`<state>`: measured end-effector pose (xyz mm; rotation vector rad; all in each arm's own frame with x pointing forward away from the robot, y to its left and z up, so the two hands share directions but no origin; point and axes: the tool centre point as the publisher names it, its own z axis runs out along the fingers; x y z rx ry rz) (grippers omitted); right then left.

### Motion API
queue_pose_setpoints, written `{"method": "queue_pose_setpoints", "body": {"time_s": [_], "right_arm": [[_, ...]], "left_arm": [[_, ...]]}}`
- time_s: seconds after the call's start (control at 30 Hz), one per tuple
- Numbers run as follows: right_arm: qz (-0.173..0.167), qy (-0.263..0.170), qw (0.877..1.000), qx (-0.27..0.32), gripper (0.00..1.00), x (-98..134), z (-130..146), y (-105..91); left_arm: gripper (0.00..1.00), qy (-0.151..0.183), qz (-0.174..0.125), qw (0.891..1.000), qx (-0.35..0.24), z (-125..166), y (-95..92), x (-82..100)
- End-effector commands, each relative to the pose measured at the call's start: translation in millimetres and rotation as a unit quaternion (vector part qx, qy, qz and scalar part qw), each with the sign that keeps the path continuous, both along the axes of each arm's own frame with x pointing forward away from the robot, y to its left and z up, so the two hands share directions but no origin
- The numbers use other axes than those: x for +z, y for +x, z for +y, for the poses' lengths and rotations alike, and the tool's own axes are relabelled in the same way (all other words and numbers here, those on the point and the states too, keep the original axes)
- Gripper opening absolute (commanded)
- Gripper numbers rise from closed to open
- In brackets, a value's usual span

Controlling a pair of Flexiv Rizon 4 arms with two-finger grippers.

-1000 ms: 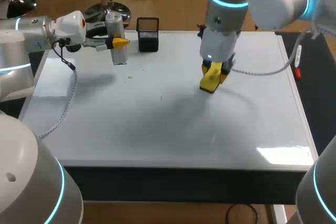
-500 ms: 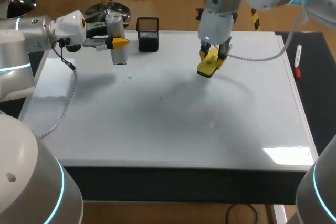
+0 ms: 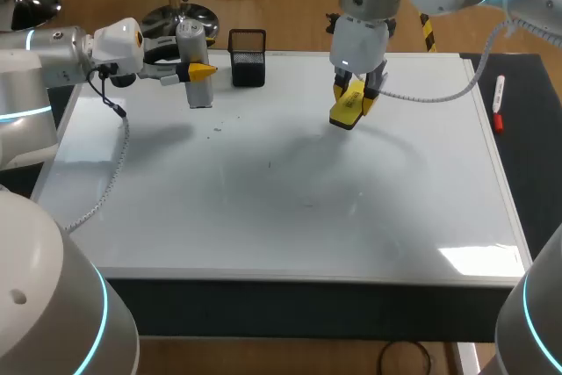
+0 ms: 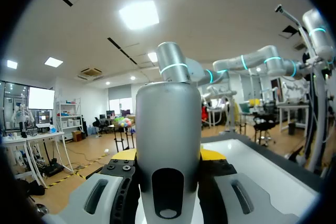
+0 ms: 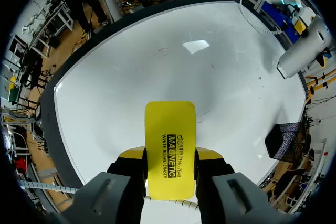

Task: Pick up the inspection probe, press it on each red-marked spot on the whiteboard one by one, put down the probe, pick up the eraser, and wipe off all the red marks.

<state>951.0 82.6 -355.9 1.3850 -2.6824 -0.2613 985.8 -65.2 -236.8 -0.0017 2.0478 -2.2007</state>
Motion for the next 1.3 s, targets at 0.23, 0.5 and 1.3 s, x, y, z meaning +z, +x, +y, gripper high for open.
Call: {"method": "queue_pose_setpoints", "body": {"time_s": [0.23,0.5,1.3], "right_arm": [[-0.010,-0.010,1.000,0.026,0.00,-2.4,-3.7,29.3],[-0.006,-0.014,0.999,0.047,0.00,-13.2,-10.5,61.9],[-0.032,-0.027,0.981,0.189,0.00,-39.9,19.3,144.7]], "left_arm": [[0.00,0.000,-0.001,1.000,0.001,0.0,-1.1,1.1],[0.00,0.000,-0.001,1.000,0.001,0.0,-1.1,1.1],[0.00,0.000,-0.001,1.000,0.001,0.0,-1.1,1.1]]}}
